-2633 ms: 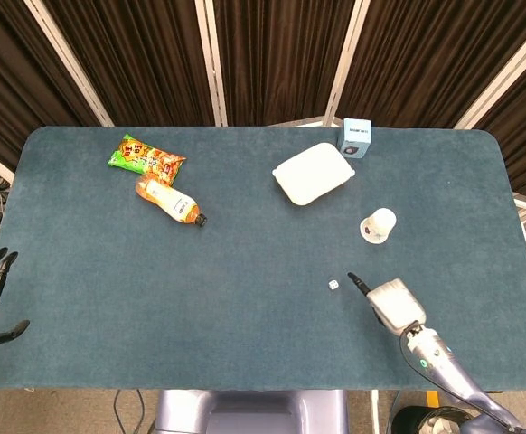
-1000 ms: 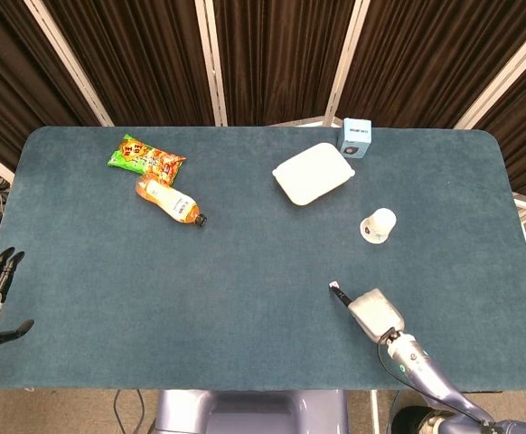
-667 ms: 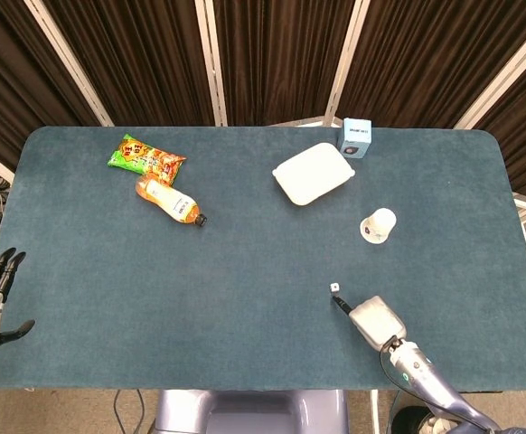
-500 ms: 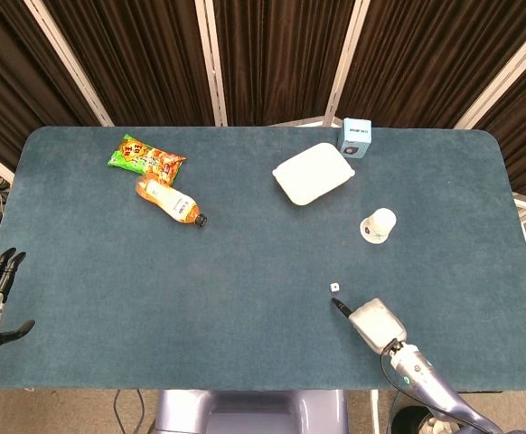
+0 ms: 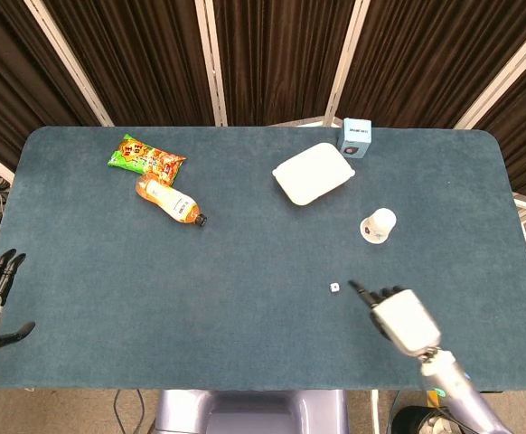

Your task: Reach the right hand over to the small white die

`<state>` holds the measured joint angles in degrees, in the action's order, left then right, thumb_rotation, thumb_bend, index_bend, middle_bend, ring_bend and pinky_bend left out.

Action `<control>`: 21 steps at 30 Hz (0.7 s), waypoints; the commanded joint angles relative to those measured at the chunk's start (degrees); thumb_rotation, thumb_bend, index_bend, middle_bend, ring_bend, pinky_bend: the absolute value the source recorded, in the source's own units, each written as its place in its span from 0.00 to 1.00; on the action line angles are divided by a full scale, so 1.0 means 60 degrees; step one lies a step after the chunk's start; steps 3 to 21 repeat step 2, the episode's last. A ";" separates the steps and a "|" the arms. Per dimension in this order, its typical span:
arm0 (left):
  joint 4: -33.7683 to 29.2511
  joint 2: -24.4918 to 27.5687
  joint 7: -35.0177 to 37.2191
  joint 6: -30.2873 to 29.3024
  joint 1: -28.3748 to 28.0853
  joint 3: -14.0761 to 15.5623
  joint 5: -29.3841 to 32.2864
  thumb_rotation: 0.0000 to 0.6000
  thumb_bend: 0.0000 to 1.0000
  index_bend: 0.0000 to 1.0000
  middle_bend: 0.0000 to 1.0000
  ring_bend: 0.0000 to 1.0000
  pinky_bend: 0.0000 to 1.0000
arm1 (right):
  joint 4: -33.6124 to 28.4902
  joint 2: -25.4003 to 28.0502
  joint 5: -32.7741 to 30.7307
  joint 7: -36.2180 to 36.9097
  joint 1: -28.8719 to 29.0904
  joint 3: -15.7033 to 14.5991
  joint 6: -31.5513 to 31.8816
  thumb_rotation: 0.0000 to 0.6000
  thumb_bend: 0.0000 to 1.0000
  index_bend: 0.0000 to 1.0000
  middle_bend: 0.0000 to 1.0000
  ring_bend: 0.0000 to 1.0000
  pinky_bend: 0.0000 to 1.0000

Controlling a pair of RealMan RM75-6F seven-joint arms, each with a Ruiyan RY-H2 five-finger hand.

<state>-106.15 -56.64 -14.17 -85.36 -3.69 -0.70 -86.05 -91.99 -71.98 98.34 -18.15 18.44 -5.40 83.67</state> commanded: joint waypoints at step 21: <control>0.0059 0.0044 0.0104 -0.0059 0.0031 0.0041 -0.0123 1.00 0.00 0.00 0.00 0.00 0.00 | -0.0284 0.0631 -0.0100 0.0534 -0.0990 0.0114 0.1232 1.00 0.00 0.00 0.00 0.00 0.00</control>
